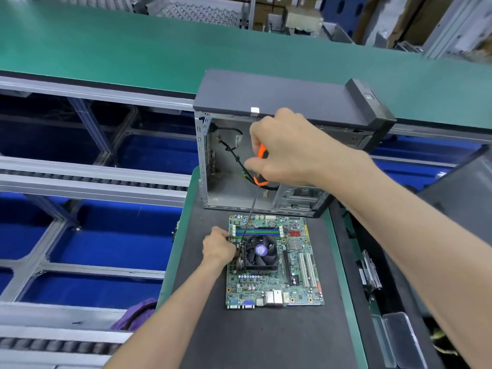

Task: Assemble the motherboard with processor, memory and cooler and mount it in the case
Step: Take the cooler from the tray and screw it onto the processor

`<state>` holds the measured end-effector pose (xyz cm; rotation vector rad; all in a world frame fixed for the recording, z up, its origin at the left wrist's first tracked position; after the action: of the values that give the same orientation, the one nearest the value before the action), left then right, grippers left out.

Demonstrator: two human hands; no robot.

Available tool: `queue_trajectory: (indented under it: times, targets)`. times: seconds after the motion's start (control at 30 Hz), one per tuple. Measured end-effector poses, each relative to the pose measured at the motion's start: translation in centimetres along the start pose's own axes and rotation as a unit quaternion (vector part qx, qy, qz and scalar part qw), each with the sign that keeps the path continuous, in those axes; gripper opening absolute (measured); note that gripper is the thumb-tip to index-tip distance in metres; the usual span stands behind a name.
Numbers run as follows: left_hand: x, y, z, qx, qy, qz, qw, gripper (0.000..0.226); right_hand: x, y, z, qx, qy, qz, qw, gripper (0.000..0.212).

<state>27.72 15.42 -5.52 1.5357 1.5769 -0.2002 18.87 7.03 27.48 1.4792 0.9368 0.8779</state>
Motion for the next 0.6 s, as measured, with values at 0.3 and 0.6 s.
queue_trajectory:
  times: [0.3, 0.6]
  targets:
    - [-0.4, -1.1, -1.2, -0.023, -0.14, 0.144, 0.979, 0.024, 0.7, 0.4, -0.1, 0.051, 0.054, 0.101, 0.992, 0.023]
    - [0.7, -1.5, -0.8, -0.017, -0.186, 0.169, 0.968, 0.026, 1.0, 0.8, -0.3, 0.01, 0.012, 0.01, 1.0, 0.02]
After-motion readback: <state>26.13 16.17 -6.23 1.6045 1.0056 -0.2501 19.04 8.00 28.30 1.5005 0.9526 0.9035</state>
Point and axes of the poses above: each hand's wrist, its own z-axis towards the middle knuckle, its own y-axis out of the back of the hand, x = y × z, the point moved 4 cm from there along z, towards the middle knuckle, and after that the axes turned 13 degrees about x, right-handed, at the moved point
